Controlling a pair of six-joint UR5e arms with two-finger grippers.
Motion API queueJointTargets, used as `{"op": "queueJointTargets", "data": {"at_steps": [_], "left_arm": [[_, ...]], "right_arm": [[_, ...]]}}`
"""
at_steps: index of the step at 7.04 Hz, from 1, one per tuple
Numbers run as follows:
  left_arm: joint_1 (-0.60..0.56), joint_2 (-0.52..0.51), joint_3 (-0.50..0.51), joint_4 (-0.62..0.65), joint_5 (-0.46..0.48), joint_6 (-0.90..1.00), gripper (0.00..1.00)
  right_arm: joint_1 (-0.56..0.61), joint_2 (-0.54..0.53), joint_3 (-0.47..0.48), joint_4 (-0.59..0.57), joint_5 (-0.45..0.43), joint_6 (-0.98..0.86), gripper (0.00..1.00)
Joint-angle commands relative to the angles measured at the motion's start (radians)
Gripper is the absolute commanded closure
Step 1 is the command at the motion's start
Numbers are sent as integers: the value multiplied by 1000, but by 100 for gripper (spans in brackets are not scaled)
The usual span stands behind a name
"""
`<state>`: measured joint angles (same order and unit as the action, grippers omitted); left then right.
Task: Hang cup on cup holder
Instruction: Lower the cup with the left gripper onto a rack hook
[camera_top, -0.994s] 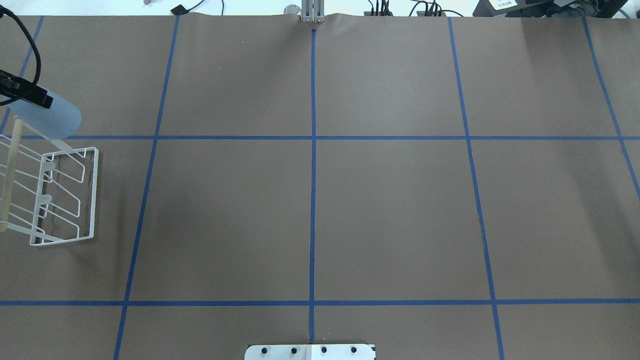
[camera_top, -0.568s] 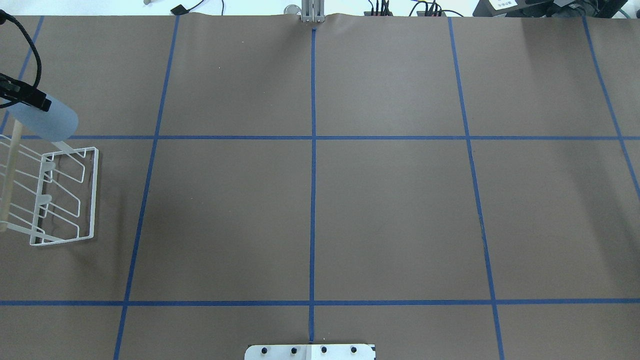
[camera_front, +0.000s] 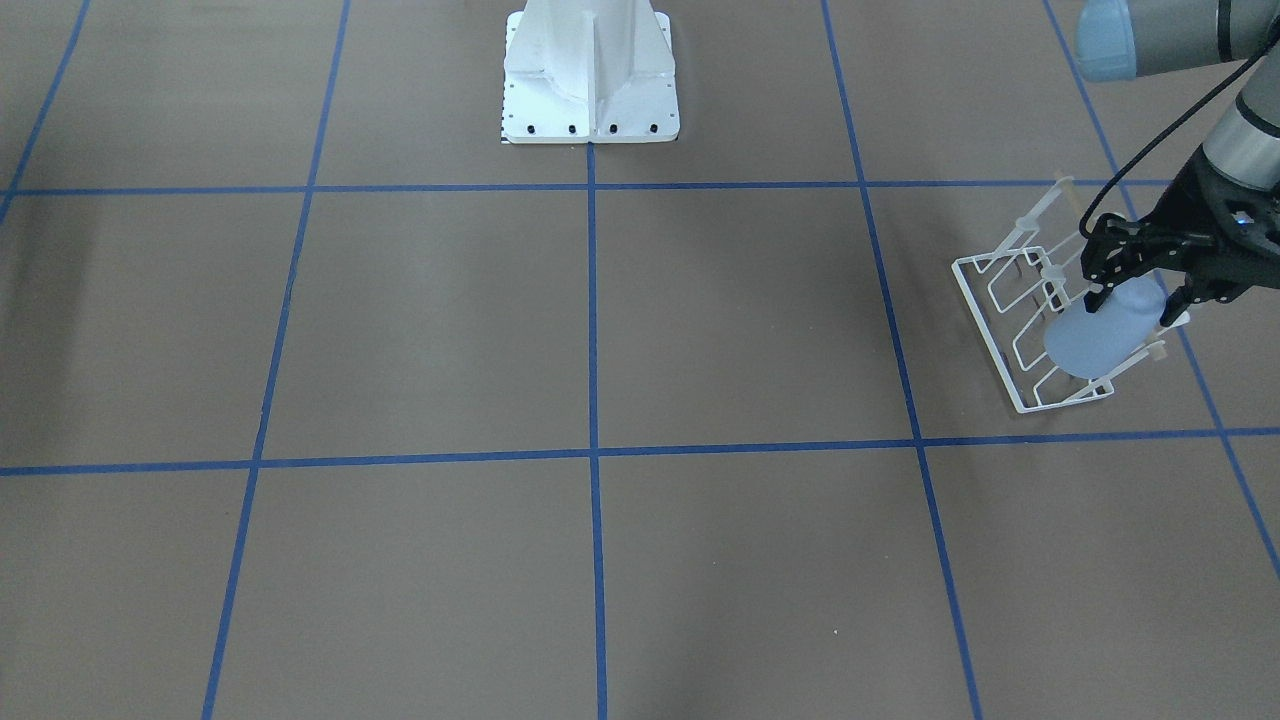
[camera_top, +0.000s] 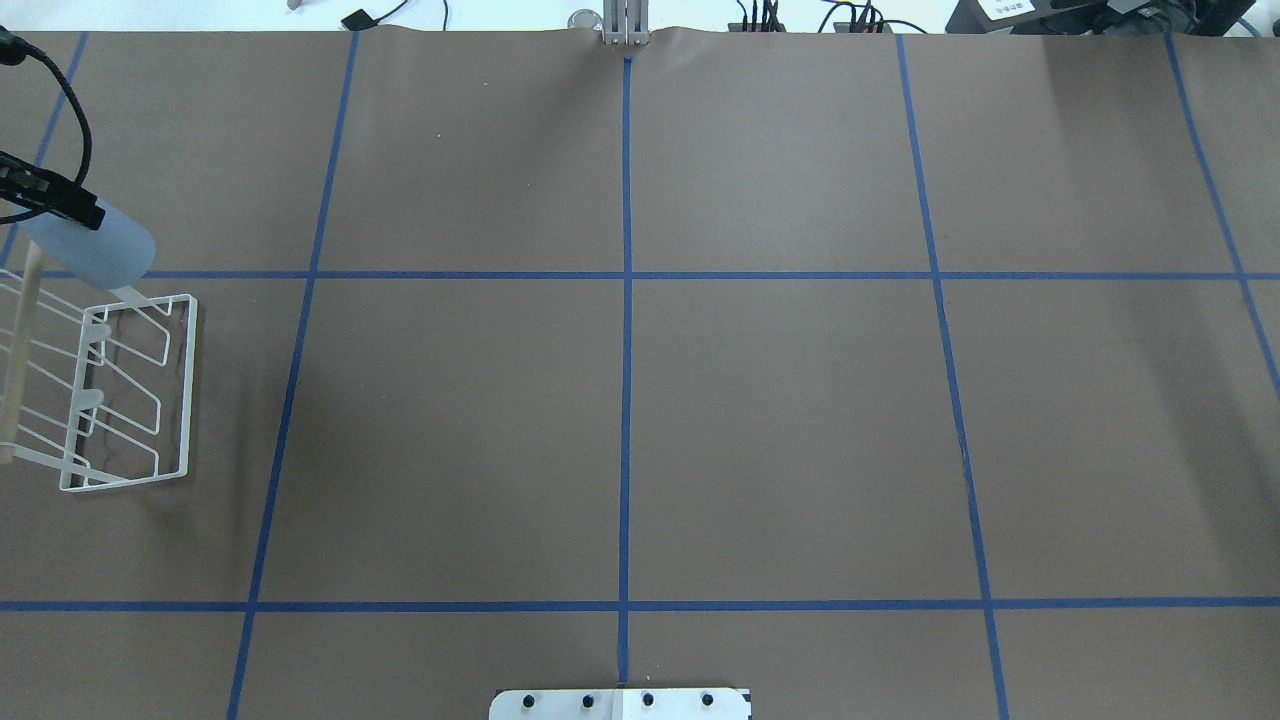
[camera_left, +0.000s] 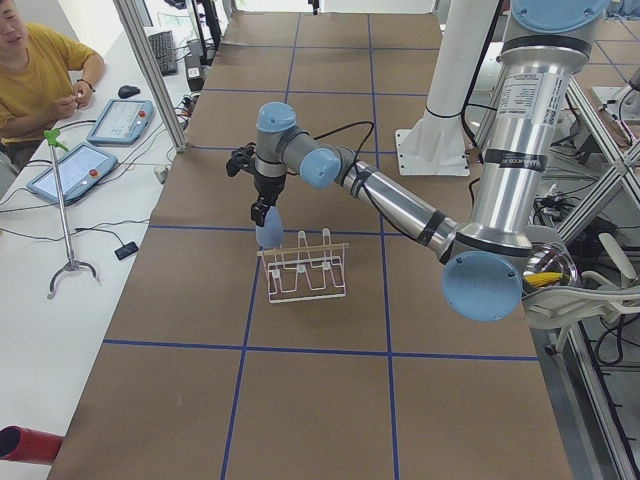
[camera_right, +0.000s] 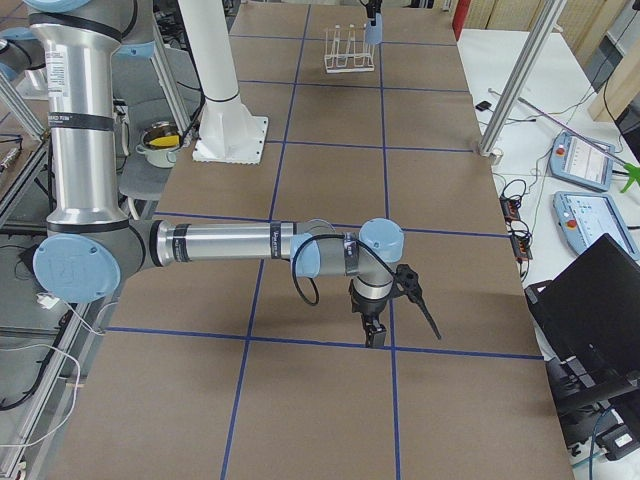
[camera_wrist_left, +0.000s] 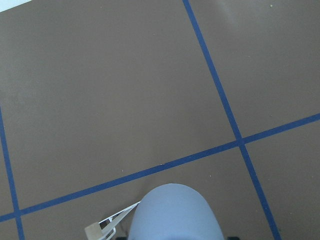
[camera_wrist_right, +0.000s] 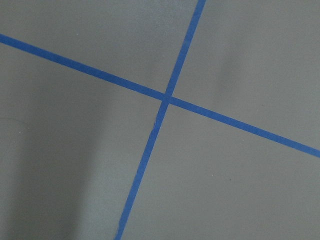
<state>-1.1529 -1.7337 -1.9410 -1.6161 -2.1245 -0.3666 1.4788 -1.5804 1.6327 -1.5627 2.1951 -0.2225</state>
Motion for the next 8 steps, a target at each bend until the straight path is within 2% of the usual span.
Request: {"op": "queueJointTargets", "data": {"at_steps": [1,2,3,4,6,8], "left_arm": [[1,0,8,-2,-23,-15,100],[1,2,10,-4,-91,-46,100],[2,9,10,-13,-106,-58,100],[2,19,39,-57,-104,-58,100],[2,20,166,-213,-97,-61,100],[13,17,182,-237,-92,-115,100]], "right_arm": [[0,-1,-1,0,0,0,0],[0,-1,-1,0,0,-1,0],[0,-3,-1,0,-2,-1,0],[0,-1,-2,0,-2,0,0],[-2,-1,-5,0,-2,0,0],[-2,-3,-7,0,-2,0,0]]}}
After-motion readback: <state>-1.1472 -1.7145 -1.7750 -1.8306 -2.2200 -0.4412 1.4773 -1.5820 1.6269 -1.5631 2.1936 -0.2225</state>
